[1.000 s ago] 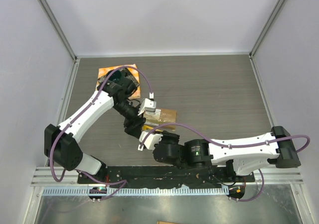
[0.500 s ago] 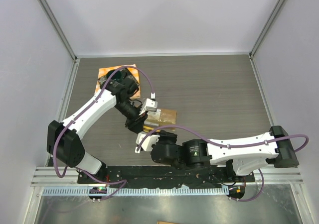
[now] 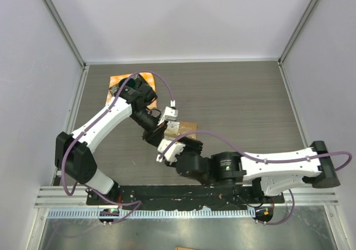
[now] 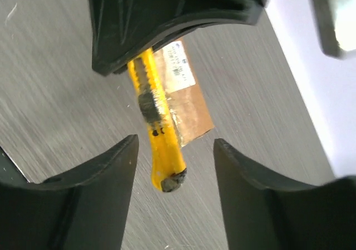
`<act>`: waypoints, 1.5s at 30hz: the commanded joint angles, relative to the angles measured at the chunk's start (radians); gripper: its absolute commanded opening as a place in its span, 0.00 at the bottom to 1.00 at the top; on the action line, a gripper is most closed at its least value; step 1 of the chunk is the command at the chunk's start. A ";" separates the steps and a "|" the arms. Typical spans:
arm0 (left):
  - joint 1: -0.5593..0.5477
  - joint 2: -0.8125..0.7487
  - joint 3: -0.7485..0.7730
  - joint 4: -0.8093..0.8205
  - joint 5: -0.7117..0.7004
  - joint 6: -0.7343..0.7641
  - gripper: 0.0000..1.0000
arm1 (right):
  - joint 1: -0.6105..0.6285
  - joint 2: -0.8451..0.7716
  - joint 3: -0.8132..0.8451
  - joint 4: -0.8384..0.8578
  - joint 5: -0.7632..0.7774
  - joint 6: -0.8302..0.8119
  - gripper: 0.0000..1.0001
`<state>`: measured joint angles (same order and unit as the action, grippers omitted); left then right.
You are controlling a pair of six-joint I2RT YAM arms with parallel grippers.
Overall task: Unpack the express box
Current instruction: Pick up the knife at the center of the board.
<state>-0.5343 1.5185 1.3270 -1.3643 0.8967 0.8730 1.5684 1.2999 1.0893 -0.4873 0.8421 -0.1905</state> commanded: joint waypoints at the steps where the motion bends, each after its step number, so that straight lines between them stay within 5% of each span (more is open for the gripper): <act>1: 0.052 0.042 0.159 -0.298 0.132 -0.028 0.00 | -0.088 -0.184 0.032 0.110 -0.058 0.147 0.69; 11: 0.235 0.071 0.462 -0.297 0.405 -0.123 0.00 | -0.321 -0.350 0.003 0.157 -0.409 0.330 0.73; 21: 0.243 0.016 0.440 -0.298 0.564 -0.163 0.00 | -0.570 -0.294 -0.012 0.473 -0.874 0.509 0.77; 26: 0.241 -0.052 0.365 -0.295 0.582 -0.141 0.00 | -0.657 -0.278 -0.048 0.625 -0.980 0.575 0.74; 32: 0.240 -0.080 0.291 -0.291 0.576 -0.121 0.00 | -0.679 -0.214 -0.086 0.809 -1.092 0.651 0.65; 45: 0.237 -0.072 0.273 -0.298 0.558 -0.104 0.00 | -0.677 -0.168 -0.104 0.869 -1.103 0.669 0.33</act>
<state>-0.2928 1.4597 1.6096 -1.3506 1.4223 0.7433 0.8936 1.1553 1.0019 0.2886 -0.2646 0.4664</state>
